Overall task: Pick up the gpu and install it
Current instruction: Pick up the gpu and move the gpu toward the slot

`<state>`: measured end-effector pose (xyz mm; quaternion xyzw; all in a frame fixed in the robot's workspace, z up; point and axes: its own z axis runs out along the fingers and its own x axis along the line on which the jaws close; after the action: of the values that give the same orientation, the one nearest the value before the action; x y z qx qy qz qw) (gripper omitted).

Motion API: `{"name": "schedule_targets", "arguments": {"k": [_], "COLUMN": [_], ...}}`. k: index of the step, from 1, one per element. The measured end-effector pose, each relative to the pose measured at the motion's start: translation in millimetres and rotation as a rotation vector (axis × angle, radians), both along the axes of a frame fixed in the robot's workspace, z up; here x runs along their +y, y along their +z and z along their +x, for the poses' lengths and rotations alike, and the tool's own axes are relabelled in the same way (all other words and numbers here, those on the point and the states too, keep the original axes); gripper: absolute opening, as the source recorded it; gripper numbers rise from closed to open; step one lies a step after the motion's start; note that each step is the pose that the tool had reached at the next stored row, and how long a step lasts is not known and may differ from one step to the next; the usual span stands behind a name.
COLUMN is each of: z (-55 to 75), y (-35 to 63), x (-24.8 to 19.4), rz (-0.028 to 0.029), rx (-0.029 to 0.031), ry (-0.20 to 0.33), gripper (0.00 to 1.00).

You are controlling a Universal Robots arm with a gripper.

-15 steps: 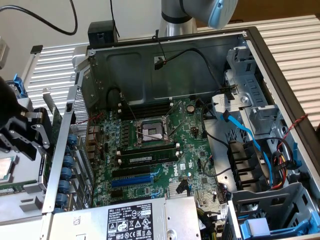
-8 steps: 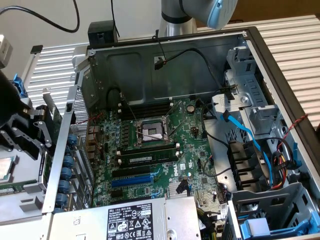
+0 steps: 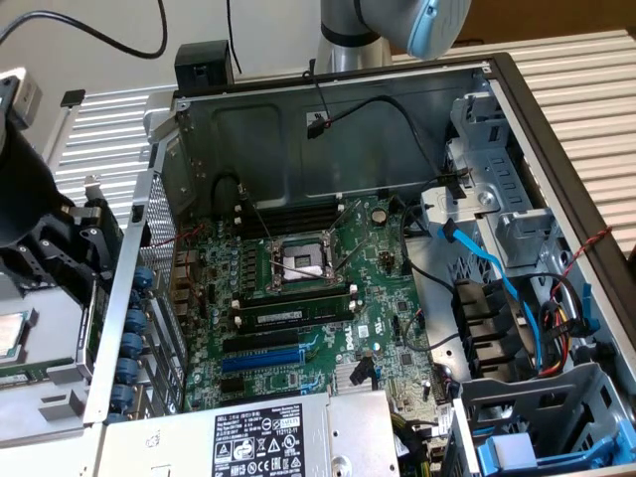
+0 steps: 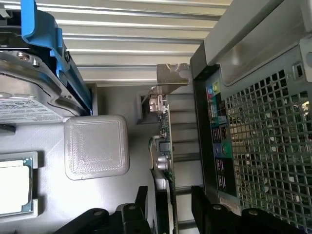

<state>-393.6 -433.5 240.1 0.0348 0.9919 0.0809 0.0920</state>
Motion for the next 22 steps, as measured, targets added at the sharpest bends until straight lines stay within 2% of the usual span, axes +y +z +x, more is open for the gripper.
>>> {"name": "schedule_targets", "arguments": {"k": [3, 9, 18, 21, 22], "z": [-1.5, -1.6, -1.6, -1.6, -1.6], "y": [-4.5, -15.2, -24.1, -24.3, -24.5], "x": [-0.1, -1.2, -1.3, -1.4, -1.3], "rz": [-0.0039, -0.0043, -0.0044, -0.0047, -0.0046], "rx": [0.0005, 0.0004, 0.0004, 0.0007, 0.0006], "ry": [0.0, 0.0, 0.0, 0.0, 0.0], "gripper": [0.48, 0.48, 0.48, 0.46, 0.38]}}
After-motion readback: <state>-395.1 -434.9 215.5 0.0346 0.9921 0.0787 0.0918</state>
